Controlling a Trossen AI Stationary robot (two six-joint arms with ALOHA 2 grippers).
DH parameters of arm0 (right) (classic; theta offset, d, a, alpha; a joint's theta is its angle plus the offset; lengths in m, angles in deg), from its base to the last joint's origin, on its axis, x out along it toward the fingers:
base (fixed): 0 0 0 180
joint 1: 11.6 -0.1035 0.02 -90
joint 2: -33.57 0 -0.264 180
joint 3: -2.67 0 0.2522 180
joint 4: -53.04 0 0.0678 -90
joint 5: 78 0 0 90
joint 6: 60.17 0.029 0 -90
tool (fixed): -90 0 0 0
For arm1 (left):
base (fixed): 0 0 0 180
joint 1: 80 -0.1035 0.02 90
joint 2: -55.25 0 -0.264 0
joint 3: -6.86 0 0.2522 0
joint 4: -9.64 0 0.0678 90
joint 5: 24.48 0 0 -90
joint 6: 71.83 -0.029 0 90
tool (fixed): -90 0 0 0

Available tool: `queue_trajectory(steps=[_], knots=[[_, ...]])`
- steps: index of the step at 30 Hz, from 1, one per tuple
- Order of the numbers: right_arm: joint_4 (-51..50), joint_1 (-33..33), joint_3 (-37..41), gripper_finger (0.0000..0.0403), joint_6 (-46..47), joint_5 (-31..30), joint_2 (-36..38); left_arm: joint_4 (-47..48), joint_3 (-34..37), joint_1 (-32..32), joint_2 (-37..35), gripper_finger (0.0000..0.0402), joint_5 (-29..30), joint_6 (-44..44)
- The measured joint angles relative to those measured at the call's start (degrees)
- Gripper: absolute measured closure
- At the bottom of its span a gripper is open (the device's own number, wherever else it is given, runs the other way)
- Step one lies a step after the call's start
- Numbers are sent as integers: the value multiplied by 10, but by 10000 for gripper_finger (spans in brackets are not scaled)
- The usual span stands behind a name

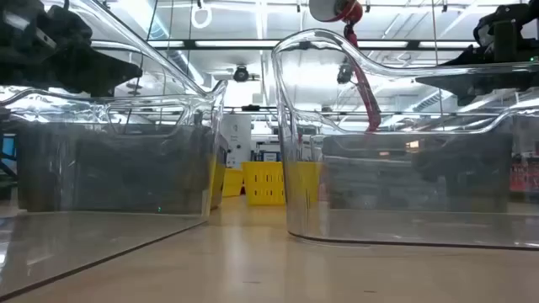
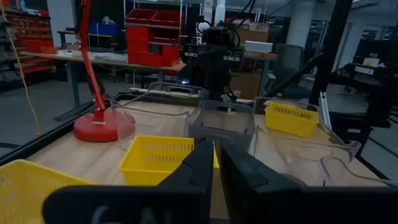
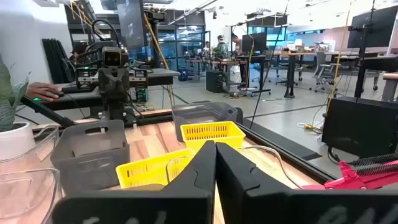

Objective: Stack baskets by color

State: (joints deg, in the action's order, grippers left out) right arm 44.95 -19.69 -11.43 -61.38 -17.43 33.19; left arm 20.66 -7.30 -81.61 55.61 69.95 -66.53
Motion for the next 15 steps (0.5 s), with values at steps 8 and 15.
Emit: queue_trajectory(steps=[8,15], knots=[[0,0,0,389,0,0,0,0,0,0,0,374,0,0],[0,0,0,389,0,0,0,0,0,0,0,366,0,0]])
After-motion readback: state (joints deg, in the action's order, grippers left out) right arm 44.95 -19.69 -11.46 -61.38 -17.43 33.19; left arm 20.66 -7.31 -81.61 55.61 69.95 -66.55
